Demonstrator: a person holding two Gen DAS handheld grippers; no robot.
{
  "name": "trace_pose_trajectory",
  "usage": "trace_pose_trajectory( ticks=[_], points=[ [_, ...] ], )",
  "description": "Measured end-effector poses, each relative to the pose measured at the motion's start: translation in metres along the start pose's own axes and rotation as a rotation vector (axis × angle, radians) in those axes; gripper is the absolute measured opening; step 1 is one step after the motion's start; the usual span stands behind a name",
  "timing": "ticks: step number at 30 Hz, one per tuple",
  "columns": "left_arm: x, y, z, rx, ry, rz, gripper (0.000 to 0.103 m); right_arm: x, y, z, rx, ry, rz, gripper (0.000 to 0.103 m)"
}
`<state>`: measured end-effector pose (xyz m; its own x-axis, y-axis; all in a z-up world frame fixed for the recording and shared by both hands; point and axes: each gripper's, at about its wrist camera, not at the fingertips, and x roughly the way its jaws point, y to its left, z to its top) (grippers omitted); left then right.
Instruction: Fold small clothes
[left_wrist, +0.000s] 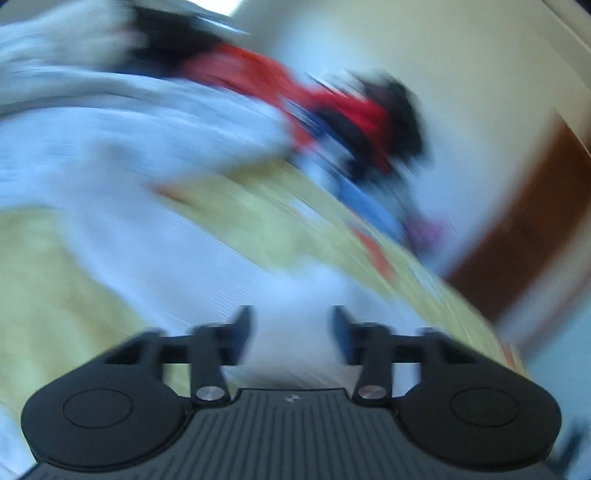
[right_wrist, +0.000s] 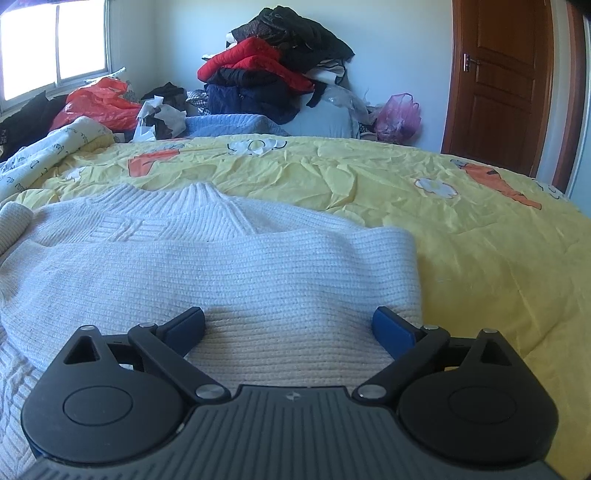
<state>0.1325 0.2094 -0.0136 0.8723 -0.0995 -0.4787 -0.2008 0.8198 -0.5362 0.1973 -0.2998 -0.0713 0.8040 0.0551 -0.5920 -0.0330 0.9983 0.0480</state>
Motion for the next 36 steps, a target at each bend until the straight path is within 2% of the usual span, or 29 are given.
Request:
trace_pose_trajectory(
  ticks=[2, 4, 7, 9, 11, 12, 14, 15, 16, 17, 18, 22, 26, 30, 33, 36],
  points=[
    [-0.006, 0.047, 0.024, -0.155, -0.056, 0.079, 0.06, 0.0, 0.0, -0.001, 0.001, 0.0, 0.0, 0.097],
    [-0.006, 0.082, 0.04, -0.263, -0.072, 0.128, 0.06, 0.0, 0.001, -0.001, 0.0, -0.001, -0.001, 0.097],
    [0.005, 0.116, 0.058, -0.351, -0.05, 0.131, 0.059, 0.0, 0.0, 0.0, -0.002, -0.001, -0.003, 0.097],
    [0.016, 0.122, 0.062, -0.348, -0.036, 0.139, 0.059, 0.001, 0.0, 0.0, -0.002, 0.0, -0.004, 0.097],
    [0.025, 0.123, 0.063, -0.308, -0.033, 0.186, 0.044, 0.001, 0.0, 0.001, -0.003, 0.0, -0.004, 0.097],
    [0.031, 0.124, 0.064, -0.3, -0.026, 0.22, 0.043, 0.001, 0.0, 0.0, -0.002, 0.0, -0.004, 0.097],
    [0.037, 0.124, 0.06, -0.277, -0.033, 0.241, 0.032, 0.001, 0.0, 0.0, -0.002, -0.001, -0.004, 0.097],
    [0.039, 0.123, 0.06, -0.262, -0.036, 0.255, 0.032, 0.001, 0.0, 0.0, -0.002, -0.001, -0.003, 0.097],
    [0.04, 0.12, 0.06, -0.25, -0.039, 0.266, 0.026, 0.001, 0.0, 0.0, -0.002, -0.001, -0.003, 0.097],
    [0.041, 0.118, 0.061, -0.24, -0.038, 0.279, 0.013, 0.001, 0.0, 0.0, -0.001, -0.001, -0.002, 0.097],
    [0.042, 0.115, 0.061, -0.23, -0.038, 0.286, 0.009, 0.001, 0.0, 0.0, 0.0, -0.001, -0.001, 0.097],
    [0.04, 0.094, 0.066, -0.155, -0.066, 0.319, 0.007, 0.001, -0.001, 0.0, 0.006, -0.003, 0.004, 0.098],
    [0.024, 0.054, 0.064, -0.1, -0.126, 0.253, 0.007, 0.0, -0.002, 0.001, 0.015, -0.007, 0.009, 0.098],
    [0.016, -0.015, 0.049, 0.039, -0.149, 0.135, 0.007, -0.001, -0.003, 0.0, 0.024, -0.01, 0.017, 0.098],
    [0.013, -0.069, 0.027, 0.129, -0.128, 0.02, 0.007, -0.002, -0.004, 0.0, 0.03, -0.014, 0.022, 0.098],
    [0.018, -0.117, -0.008, 0.189, -0.074, -0.085, 0.007, -0.002, -0.005, 0.0, 0.036, -0.016, 0.026, 0.098]
  ],
)
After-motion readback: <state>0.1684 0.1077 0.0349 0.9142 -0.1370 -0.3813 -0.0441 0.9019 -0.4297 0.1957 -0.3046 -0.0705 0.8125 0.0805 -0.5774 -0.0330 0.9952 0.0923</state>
